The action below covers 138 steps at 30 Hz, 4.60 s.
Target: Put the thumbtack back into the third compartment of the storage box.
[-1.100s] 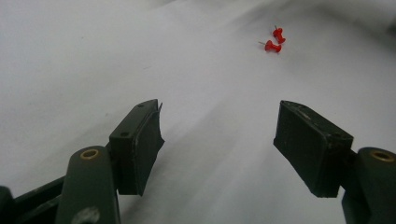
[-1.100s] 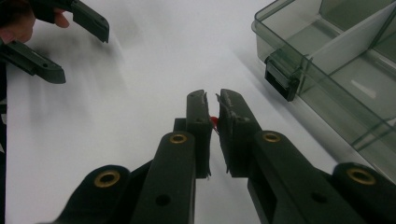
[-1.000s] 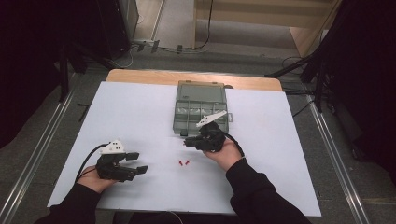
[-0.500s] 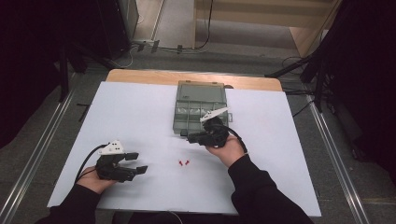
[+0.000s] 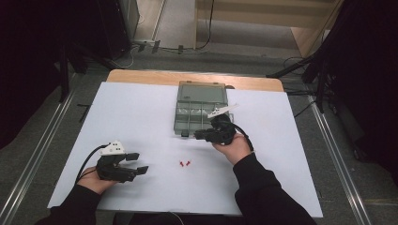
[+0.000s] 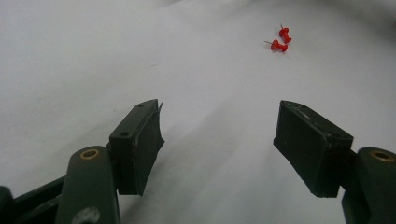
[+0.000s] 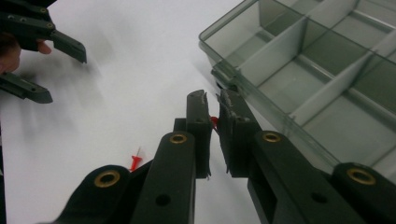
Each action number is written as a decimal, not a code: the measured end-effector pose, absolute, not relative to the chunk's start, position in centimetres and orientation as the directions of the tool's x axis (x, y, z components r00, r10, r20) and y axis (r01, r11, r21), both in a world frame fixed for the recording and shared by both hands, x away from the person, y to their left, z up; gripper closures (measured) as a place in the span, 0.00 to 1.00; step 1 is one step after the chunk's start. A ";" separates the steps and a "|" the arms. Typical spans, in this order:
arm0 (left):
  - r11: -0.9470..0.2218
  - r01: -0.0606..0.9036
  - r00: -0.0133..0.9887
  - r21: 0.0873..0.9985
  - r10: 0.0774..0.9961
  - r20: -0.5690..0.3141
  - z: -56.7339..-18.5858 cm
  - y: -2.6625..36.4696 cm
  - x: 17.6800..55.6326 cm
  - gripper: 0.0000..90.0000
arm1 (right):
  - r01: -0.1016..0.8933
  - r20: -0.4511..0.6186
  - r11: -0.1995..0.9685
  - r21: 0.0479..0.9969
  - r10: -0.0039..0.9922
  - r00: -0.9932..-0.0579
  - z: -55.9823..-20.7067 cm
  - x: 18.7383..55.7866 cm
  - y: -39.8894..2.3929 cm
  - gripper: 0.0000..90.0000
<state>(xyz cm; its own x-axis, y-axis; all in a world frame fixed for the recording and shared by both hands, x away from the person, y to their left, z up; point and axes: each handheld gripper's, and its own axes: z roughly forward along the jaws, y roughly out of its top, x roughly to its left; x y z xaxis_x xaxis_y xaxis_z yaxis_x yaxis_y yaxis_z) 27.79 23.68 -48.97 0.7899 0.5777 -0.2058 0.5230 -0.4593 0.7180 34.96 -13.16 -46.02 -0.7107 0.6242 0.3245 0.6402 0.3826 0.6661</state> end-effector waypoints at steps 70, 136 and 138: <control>-0.450 0.523 0.791 0.723 0.573 -0.215 -49.1 23.4 28.0 0.34 | 0.707 0.270 0.225 0.670 0.814 -0.515 -47.1 43.3 -16.0 0.93; -0.459 0.519 0.798 0.721 0.563 -0.216 -48.9 23.1 28.8 0.34 | 0.561 0.249 0.341 0.754 0.642 -0.725 -45.2 35.1 -14.6 0.37; -0.459 0.521 0.797 0.720 0.565 -0.216 -48.9 23.1 28.8 0.34 | 0.557 0.245 0.349 0.754 0.638 -0.731 -45.3 34.8 -14.6 0.37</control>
